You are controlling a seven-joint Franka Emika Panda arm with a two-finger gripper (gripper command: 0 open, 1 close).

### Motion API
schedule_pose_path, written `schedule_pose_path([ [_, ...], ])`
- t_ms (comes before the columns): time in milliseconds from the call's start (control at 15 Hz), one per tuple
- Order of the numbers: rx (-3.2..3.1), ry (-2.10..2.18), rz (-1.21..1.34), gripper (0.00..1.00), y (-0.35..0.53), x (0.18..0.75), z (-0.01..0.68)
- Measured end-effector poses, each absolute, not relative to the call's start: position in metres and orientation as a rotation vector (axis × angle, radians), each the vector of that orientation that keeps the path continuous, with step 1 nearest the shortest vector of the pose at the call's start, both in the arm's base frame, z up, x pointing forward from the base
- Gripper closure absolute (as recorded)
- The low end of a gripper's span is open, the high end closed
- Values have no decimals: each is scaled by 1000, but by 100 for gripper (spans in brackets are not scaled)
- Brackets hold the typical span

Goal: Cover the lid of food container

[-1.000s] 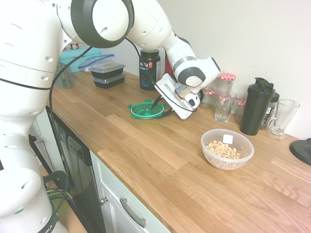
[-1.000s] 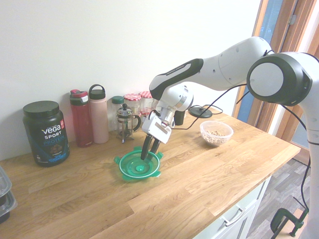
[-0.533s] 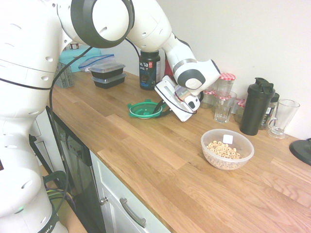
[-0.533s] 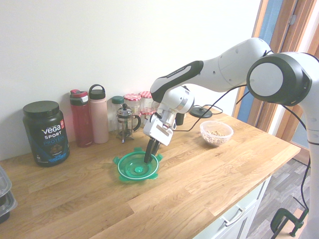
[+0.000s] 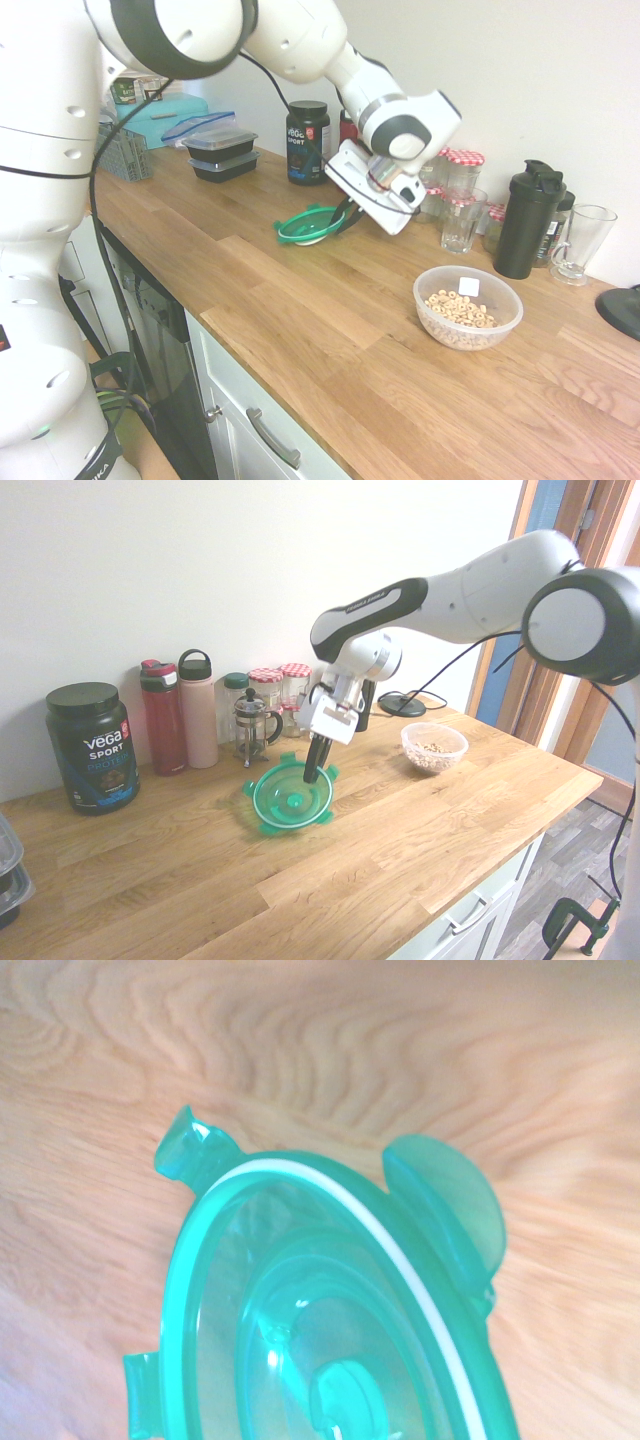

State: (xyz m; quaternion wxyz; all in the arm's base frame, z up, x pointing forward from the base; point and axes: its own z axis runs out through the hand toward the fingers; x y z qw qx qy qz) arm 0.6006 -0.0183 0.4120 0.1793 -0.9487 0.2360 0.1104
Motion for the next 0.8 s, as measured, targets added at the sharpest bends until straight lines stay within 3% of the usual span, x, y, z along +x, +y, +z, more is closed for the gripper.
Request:
schedule_pose_path([
  [267, -2907, 725, 64, 100, -10, 548, 512],
  [800, -3300, 815, -464, 100, 19, 483, 546],
])
